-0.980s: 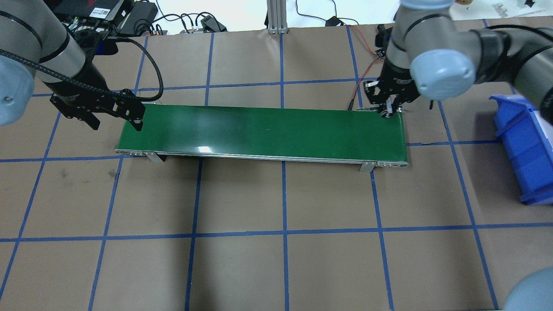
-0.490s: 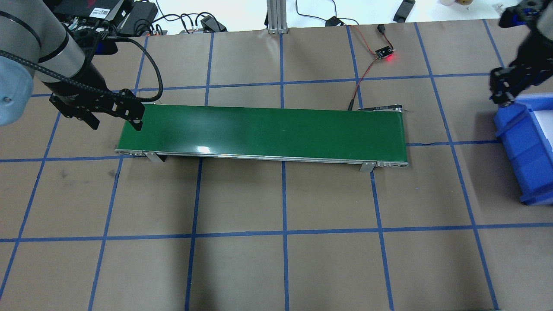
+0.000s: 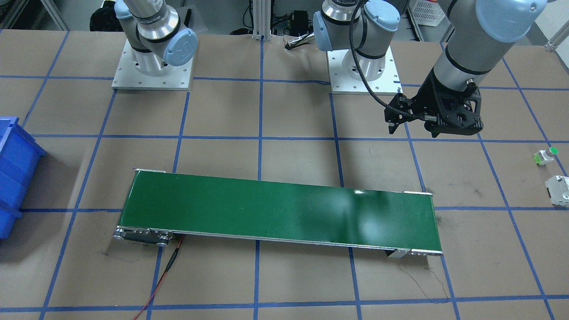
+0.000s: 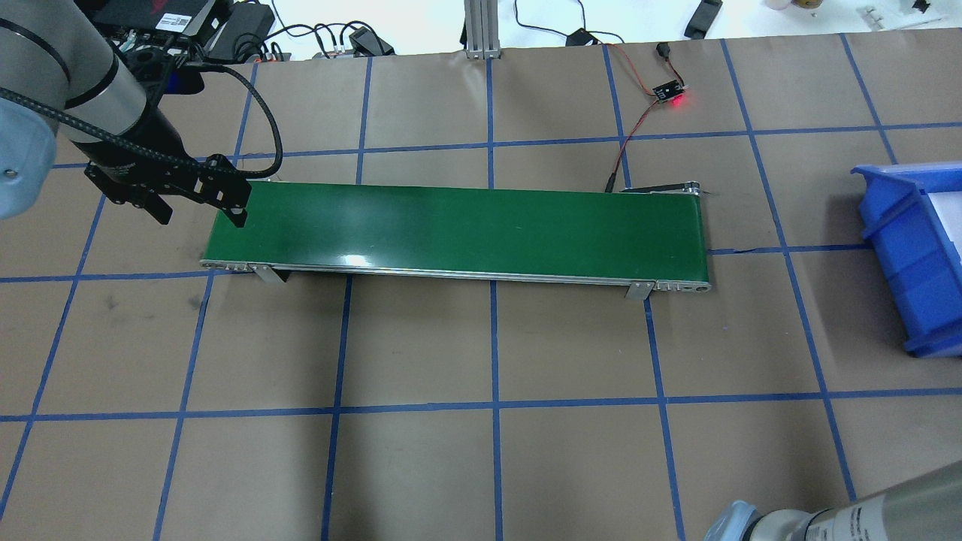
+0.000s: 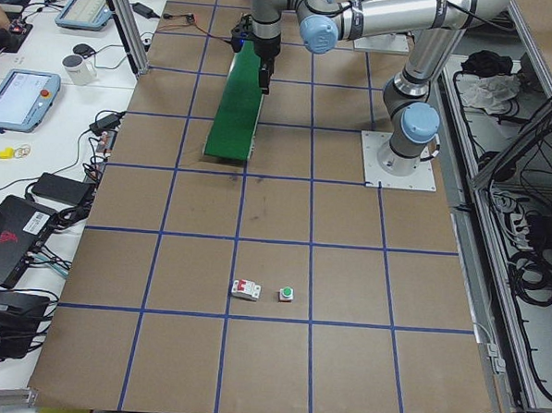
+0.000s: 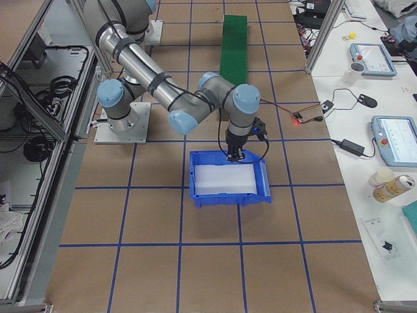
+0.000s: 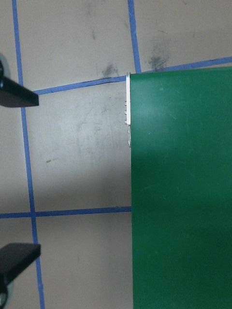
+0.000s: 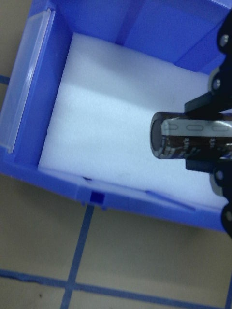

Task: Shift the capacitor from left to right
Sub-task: 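Lift the capacitor with the right gripper and carry it into the blue bin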

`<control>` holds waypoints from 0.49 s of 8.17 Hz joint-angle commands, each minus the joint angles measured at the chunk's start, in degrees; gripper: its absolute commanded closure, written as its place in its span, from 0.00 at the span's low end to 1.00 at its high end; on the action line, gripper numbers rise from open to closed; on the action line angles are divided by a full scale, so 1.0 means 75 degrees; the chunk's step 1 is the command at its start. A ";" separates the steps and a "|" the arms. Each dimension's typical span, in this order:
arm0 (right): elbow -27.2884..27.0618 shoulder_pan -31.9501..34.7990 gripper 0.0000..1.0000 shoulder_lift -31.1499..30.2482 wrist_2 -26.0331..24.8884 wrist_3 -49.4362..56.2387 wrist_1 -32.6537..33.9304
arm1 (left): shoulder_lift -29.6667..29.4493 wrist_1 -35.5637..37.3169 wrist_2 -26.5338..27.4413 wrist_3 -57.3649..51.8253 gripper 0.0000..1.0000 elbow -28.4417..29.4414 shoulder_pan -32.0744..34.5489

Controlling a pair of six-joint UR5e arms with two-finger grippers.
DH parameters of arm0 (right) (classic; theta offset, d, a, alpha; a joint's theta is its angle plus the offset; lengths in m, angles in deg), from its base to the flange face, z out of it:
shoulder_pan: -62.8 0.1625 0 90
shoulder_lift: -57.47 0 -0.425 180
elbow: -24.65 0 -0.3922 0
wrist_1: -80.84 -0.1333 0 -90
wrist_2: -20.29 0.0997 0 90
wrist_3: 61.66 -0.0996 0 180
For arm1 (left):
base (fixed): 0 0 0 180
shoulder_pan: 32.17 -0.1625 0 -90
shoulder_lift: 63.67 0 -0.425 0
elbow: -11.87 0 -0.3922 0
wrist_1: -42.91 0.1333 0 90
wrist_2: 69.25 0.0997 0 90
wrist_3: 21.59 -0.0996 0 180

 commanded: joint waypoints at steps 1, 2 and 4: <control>-0.0077 -0.0281 1.00 0.1018 -0.0043 0.0335 0.0943 | 0.0002 0.0075 0.0001 0.0041 0.00 -0.0002 0.0000; -0.0078 -0.0281 0.84 0.1124 -0.0159 0.0323 0.0967 | 0.0002 0.0075 -0.0011 0.0041 0.00 -0.0002 0.0000; -0.0078 -0.0281 0.00 0.0997 -0.0172 0.0253 0.0956 | 0.0013 0.0075 -0.0011 0.0041 0.00 -0.0014 0.0000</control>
